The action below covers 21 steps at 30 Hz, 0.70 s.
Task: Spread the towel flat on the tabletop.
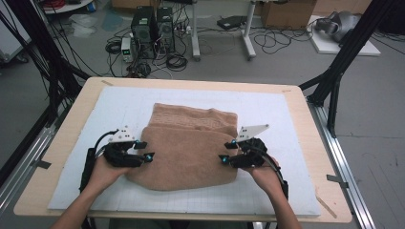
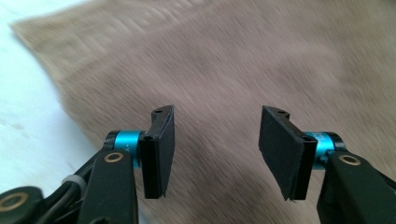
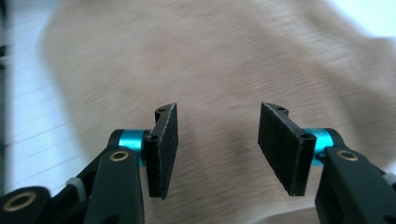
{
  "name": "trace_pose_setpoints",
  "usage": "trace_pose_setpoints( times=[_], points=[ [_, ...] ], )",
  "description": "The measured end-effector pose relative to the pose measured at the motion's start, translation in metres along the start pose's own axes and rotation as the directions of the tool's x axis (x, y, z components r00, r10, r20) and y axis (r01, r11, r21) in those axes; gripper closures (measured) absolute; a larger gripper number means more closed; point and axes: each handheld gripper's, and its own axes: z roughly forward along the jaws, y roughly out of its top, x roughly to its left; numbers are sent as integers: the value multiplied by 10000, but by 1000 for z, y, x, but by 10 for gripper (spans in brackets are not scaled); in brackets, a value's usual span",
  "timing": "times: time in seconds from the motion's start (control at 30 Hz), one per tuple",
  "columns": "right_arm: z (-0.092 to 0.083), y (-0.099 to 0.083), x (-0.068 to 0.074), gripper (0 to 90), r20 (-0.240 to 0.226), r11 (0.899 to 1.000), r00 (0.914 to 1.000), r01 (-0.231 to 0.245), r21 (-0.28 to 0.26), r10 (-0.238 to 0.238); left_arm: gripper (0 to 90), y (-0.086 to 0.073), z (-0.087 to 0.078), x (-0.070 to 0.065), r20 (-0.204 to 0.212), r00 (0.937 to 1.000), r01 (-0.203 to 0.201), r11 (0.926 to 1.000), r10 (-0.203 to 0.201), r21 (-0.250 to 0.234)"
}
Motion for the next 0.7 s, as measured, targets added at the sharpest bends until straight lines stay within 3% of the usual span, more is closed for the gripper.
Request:
trace_pose_setpoints(
  times=[0.13,0.2,0.27,0.4,0.47,0.53,0.6,0.7],
  points=[
    [6,-14,13,422,-615,10000,9981,-13,-77,8,431,-12,7,-7,6,9992,-390,9961,391,790],
    [10,-18,16,432,-713,10000,9974,-73,11,73,484,-16,11,-7,150,9993,-346,9955,335,877],
    [14,-22,17,489,-801,9998,9968,-22,215,39,565,-19,15,-7,0,9990,-439,9941,441,988],
    [25,-24,18,704,-960,9973,9953,222,700,-154,750,-19,15,-6,-121,9995,-283,9961,294,835],
    [28,-22,18,808,-1095,9961,9935,397,791,-309,814,-17,13,-7,-225,9988,-422,9957,442,819],
    [26,-19,16,831,-1143,9952,9924,556,808,-461,839,-14,11,-9,-333,9977,-559,9959,583,708],
    [22,-15,14,835,-1059,9942,9920,773,748,-692,846,-10,7,-8,-383,9982,-444,9981,460,416],
    [11,-5,9,835,-586,9957,9953,805,468,-777,847,1,3,-6,-698,9971,-319,9995,313,-72]
  ],
)
